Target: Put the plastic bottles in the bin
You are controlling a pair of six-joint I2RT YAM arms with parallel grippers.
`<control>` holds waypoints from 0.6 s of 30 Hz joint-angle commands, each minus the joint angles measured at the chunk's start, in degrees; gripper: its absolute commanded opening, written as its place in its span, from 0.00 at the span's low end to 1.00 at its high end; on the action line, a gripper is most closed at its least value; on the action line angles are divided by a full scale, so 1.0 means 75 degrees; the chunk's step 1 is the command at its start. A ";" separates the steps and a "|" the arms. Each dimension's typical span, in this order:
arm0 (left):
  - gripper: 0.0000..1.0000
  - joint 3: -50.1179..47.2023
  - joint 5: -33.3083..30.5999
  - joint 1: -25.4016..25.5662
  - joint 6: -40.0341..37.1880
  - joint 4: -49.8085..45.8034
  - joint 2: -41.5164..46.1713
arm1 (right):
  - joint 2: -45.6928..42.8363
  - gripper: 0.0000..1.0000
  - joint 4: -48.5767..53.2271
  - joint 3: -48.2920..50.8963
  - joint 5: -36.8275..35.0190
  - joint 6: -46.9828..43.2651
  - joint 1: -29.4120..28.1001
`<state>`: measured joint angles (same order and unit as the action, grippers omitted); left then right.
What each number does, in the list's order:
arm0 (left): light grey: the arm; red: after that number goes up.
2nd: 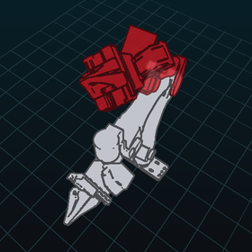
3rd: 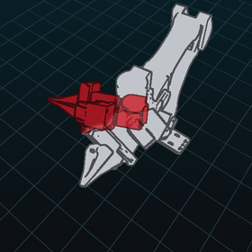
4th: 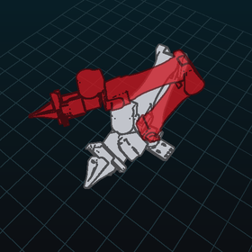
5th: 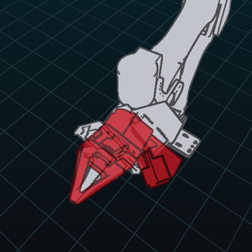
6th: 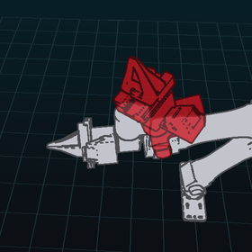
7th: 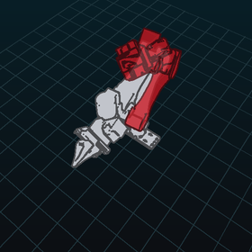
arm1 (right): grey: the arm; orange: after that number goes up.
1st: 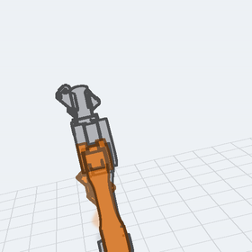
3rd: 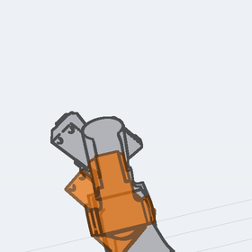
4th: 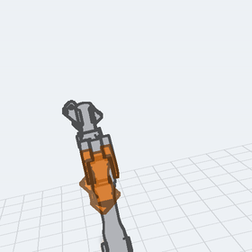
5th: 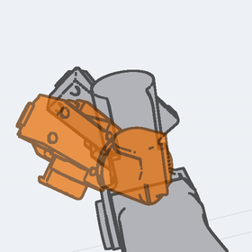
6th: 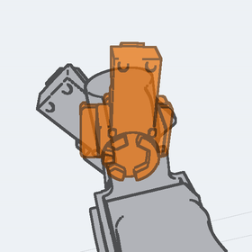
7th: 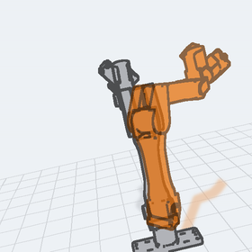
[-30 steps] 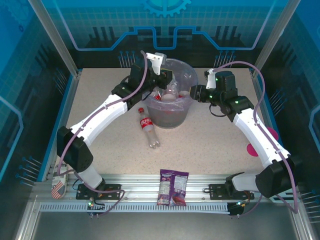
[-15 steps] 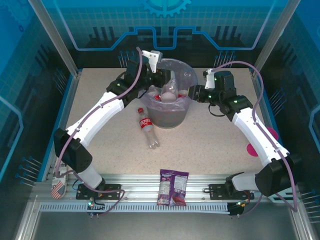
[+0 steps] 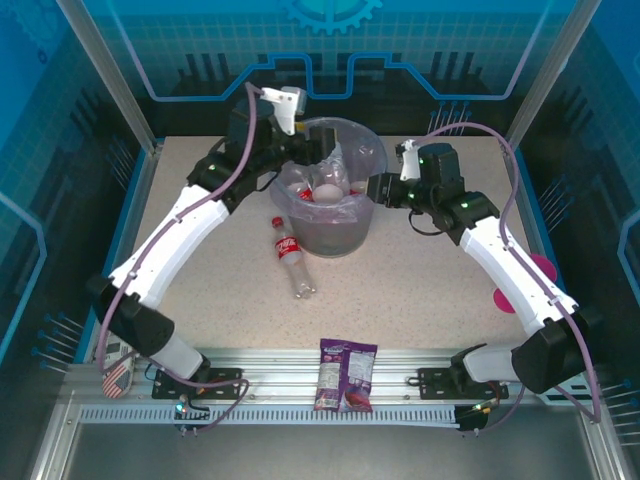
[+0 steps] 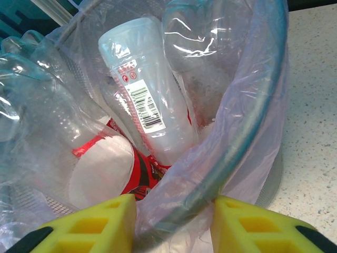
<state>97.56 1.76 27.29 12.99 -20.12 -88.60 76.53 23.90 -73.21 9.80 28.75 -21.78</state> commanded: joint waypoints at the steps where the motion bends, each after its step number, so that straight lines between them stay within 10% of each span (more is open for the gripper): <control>1: 0.76 -0.0436 -0.0193 -0.0347 0.0446 -0.0120 0.0844 | -0.0043 0.40 -0.0049 -0.0140 0.0134 0.0074 -0.0230; 10: 0.79 -0.3499 -0.0538 -0.2099 0.1877 -0.0866 0.2785 | -0.0185 0.50 -0.0093 -0.0091 -0.0095 0.0001 -0.0269; 18: 0.92 -0.6261 0.0434 -0.2171 0.3840 0.0319 0.2575 | -0.0078 0.73 -0.0122 -0.0163 -0.0117 -0.0060 -0.0272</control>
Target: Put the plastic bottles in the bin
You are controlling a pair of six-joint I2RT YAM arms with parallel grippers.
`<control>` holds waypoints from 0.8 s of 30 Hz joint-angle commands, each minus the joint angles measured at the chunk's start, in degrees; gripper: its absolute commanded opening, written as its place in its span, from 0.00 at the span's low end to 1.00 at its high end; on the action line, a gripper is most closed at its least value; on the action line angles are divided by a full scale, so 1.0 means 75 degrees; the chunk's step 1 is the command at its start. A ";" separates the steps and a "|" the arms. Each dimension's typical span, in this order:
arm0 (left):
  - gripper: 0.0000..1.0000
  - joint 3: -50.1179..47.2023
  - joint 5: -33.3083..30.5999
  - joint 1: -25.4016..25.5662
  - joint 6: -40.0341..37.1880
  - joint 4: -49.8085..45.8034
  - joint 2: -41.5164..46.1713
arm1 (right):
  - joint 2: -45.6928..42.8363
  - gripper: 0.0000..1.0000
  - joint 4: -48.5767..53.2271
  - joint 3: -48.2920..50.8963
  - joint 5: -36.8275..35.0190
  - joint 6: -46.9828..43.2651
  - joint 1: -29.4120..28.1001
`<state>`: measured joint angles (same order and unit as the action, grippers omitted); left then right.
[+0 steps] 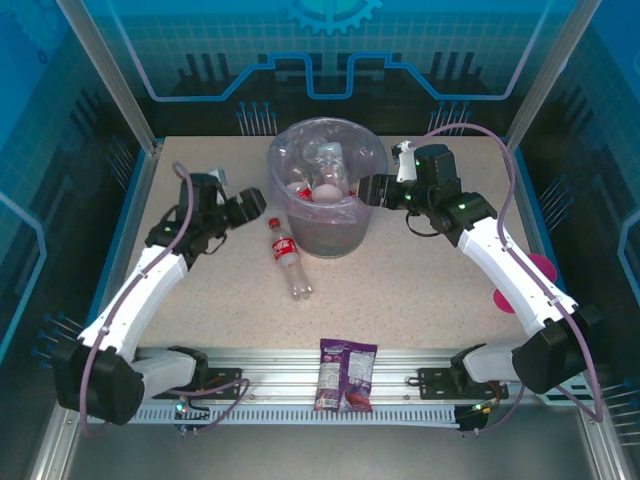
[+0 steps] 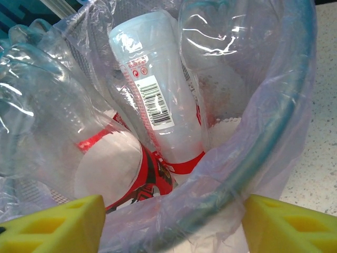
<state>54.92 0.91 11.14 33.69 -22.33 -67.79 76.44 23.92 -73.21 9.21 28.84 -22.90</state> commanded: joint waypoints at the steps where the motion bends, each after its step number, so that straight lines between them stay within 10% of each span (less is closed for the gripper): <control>1: 0.93 -0.0786 0.0656 -0.0010 0.1274 0.0865 -0.0314 | -0.0067 0.74 -0.0120 -0.0164 -0.0055 -0.0081 -0.0123; 24: 0.86 -0.1541 0.0950 0.0805 0.3200 0.3593 -0.3486 | -0.0290 0.81 -0.0099 0.0187 -0.0110 -0.0072 0.0110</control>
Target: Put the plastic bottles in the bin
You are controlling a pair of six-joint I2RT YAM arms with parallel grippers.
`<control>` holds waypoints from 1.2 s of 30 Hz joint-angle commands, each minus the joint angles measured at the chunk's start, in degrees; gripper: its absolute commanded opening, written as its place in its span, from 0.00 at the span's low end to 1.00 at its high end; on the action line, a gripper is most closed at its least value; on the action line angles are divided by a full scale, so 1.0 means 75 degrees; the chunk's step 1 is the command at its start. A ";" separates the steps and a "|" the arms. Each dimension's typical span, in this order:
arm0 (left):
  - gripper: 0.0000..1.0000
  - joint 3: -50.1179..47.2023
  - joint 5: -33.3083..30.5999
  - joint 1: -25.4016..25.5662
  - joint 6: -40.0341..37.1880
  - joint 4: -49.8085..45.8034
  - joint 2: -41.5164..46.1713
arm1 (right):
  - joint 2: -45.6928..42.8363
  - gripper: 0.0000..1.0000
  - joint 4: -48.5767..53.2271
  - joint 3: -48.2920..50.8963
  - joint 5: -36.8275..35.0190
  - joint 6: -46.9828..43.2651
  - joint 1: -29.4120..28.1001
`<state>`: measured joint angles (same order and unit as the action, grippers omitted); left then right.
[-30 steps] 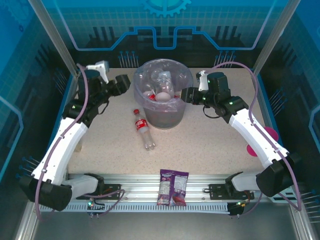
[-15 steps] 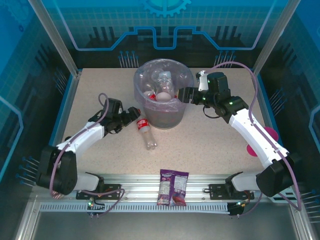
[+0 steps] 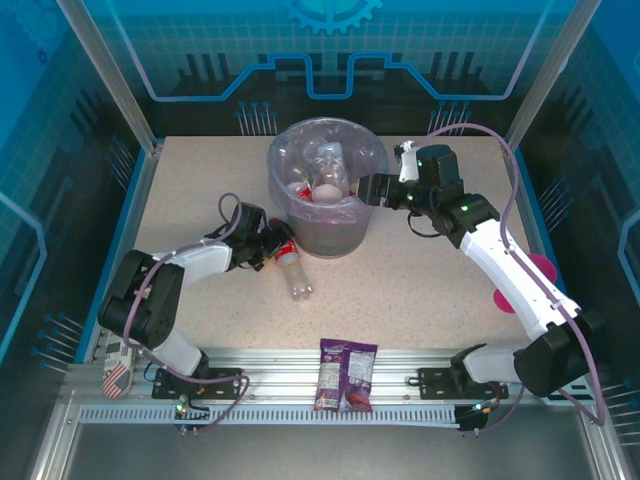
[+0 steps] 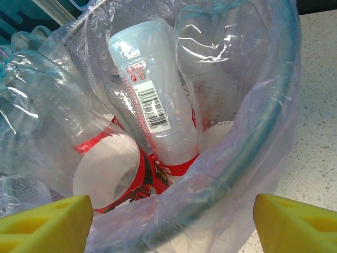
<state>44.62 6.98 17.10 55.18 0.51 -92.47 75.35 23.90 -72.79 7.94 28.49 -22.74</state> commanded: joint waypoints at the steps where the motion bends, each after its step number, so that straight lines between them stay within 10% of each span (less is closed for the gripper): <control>1: 0.86 -0.0164 0.0214 0.0016 0.0354 0.0646 -0.0279 | -0.0149 0.81 -0.0103 0.0153 0.0065 -0.0037 0.0091; 18: 0.60 -0.0365 0.0368 -0.0163 0.0405 0.0727 -0.0204 | -0.0411 0.81 -0.0083 0.0355 0.0072 -0.0044 0.0198; 36: 0.43 0.2183 -0.0909 -0.1784 -0.1458 -0.2842 0.4505 | -0.0301 0.81 -0.0078 0.0202 0.0171 -0.0112 0.0255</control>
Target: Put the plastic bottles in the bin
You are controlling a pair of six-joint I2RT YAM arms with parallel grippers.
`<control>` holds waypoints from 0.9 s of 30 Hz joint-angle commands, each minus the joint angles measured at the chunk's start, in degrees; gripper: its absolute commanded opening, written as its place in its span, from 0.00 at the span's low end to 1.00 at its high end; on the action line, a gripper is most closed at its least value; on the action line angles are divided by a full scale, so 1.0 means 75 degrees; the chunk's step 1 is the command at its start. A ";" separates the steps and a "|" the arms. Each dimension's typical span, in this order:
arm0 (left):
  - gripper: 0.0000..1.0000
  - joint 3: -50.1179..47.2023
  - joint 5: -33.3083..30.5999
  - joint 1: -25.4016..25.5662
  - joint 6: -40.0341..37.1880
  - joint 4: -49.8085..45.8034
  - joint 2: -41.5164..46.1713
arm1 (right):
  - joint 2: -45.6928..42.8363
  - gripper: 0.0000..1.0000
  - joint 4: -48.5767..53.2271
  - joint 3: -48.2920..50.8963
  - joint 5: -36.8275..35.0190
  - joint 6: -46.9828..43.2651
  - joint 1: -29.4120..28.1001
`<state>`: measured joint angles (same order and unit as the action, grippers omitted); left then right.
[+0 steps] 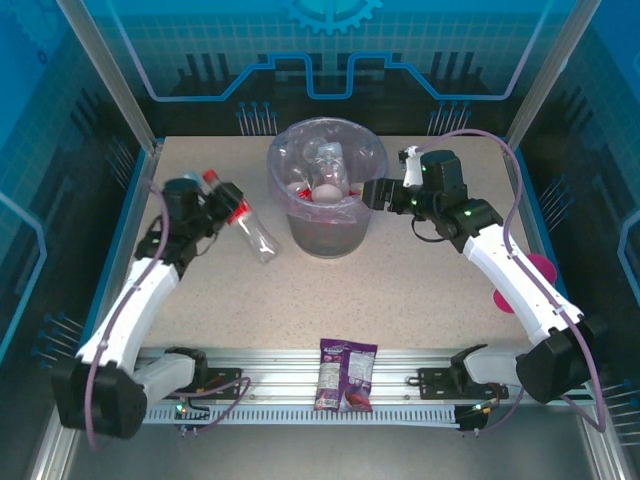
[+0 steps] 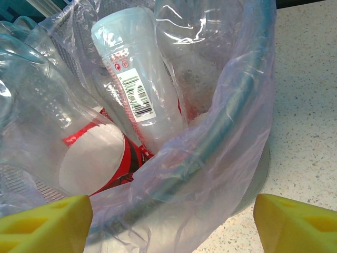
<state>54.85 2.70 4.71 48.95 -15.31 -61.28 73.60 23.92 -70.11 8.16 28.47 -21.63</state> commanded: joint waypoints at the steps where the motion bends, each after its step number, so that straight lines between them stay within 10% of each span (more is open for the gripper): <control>1: 0.42 0.1208 -0.0274 -0.0149 -0.0672 -0.0731 0.0337 | -0.0065 0.81 -0.0090 -0.0145 0.0153 -0.0093 0.0106; 10: 0.33 0.3888 -0.0035 0.0286 -0.0691 0.1346 -0.0951 | -0.0222 0.81 -0.0049 -0.0074 0.0081 -0.0063 0.0106; 27: 0.28 0.7812 -0.1148 0.2249 -0.6177 0.2995 -0.5366 | -0.0139 0.81 -0.0072 0.0016 0.0060 -0.0019 0.0091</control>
<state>109.60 -3.90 20.29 13.17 5.45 -99.61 73.38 23.92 -70.11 8.36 28.49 -21.56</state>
